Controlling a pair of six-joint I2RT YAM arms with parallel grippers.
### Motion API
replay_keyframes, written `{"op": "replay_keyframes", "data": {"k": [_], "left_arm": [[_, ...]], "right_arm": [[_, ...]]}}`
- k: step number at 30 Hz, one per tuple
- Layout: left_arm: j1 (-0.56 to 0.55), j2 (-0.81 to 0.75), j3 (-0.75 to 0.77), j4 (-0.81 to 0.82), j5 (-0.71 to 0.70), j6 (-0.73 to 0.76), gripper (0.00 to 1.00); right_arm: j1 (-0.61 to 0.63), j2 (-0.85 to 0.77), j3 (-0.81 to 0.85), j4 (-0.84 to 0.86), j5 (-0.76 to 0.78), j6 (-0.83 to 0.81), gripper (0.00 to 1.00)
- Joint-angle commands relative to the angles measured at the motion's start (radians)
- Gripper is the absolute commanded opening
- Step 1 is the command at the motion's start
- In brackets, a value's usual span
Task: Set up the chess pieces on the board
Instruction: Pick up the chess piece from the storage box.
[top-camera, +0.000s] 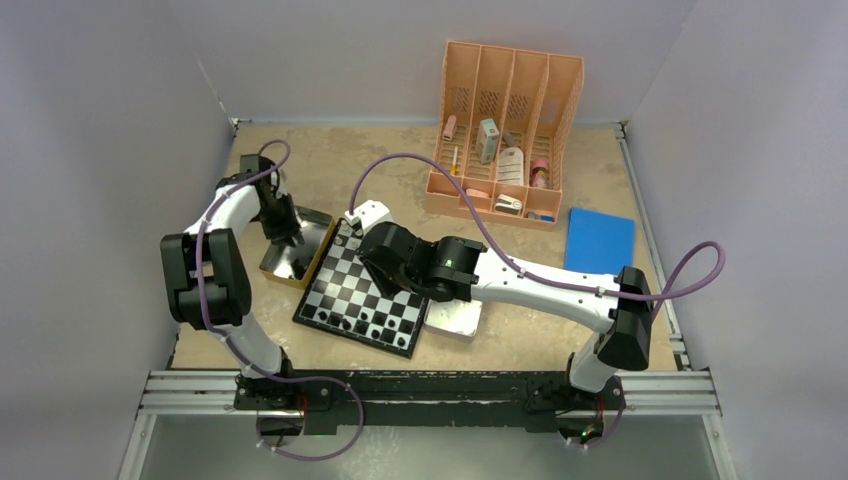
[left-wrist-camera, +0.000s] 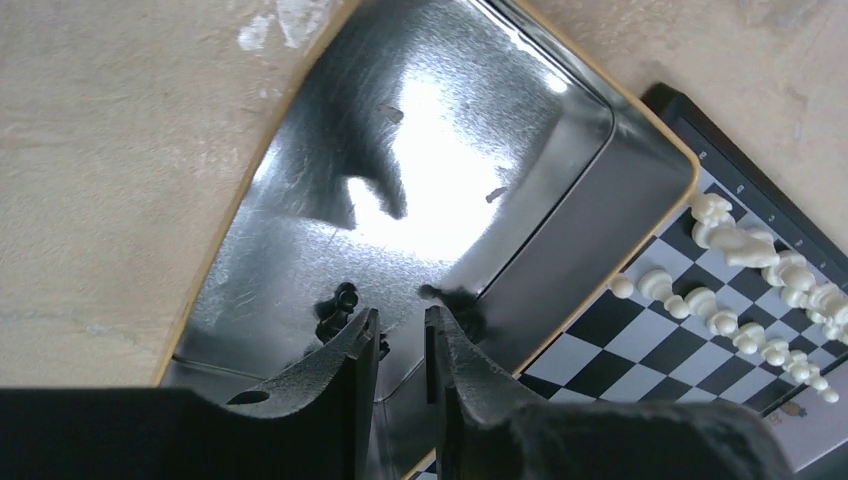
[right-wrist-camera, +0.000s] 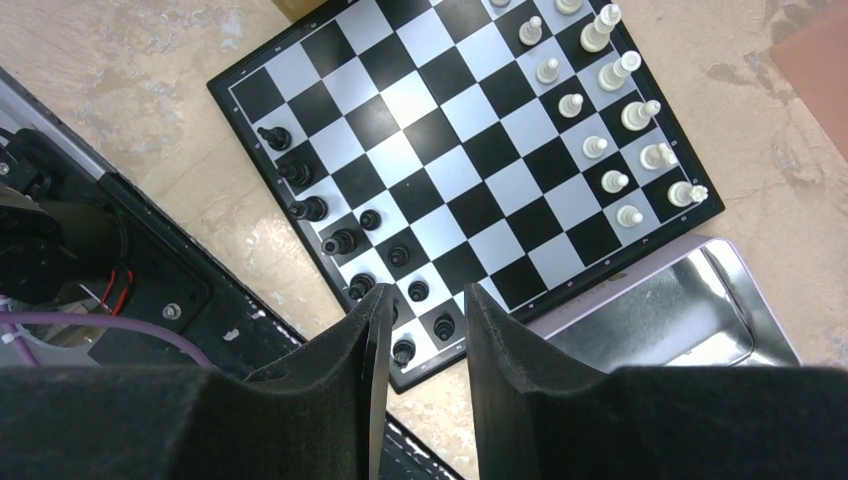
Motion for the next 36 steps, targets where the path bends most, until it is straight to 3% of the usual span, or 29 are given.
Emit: {"op": "replay_keyframes", "data": {"k": [1, 17, 24, 32, 36], "left_arm": [[0.015, 0.015, 0.032, -0.001, 0.066, 0.114, 0.22], [0.02, 0.035, -0.058, 0.004, -0.068, 0.123, 0.26], [0.02, 0.053, -0.078, 0.016, -0.038, 0.124, 0.25], [0.02, 0.045, -0.101, 0.019, -0.033, 0.13, 0.19], [0.02, 0.042, -0.095, 0.017, -0.011, 0.129, 0.1]], "right_arm": [[-0.002, -0.042, -0.006, 0.024, -0.002, -0.002, 0.35], [-0.009, -0.046, -0.01, 0.03, -0.006, -0.015, 0.35], [-0.011, -0.045, -0.007, 0.028, -0.007, -0.009, 0.35], [-0.01, -0.05, -0.01, 0.03, -0.009, 0.005, 0.35], [-0.01, -0.053, -0.007, 0.029, -0.009, 0.015, 0.35]]}}
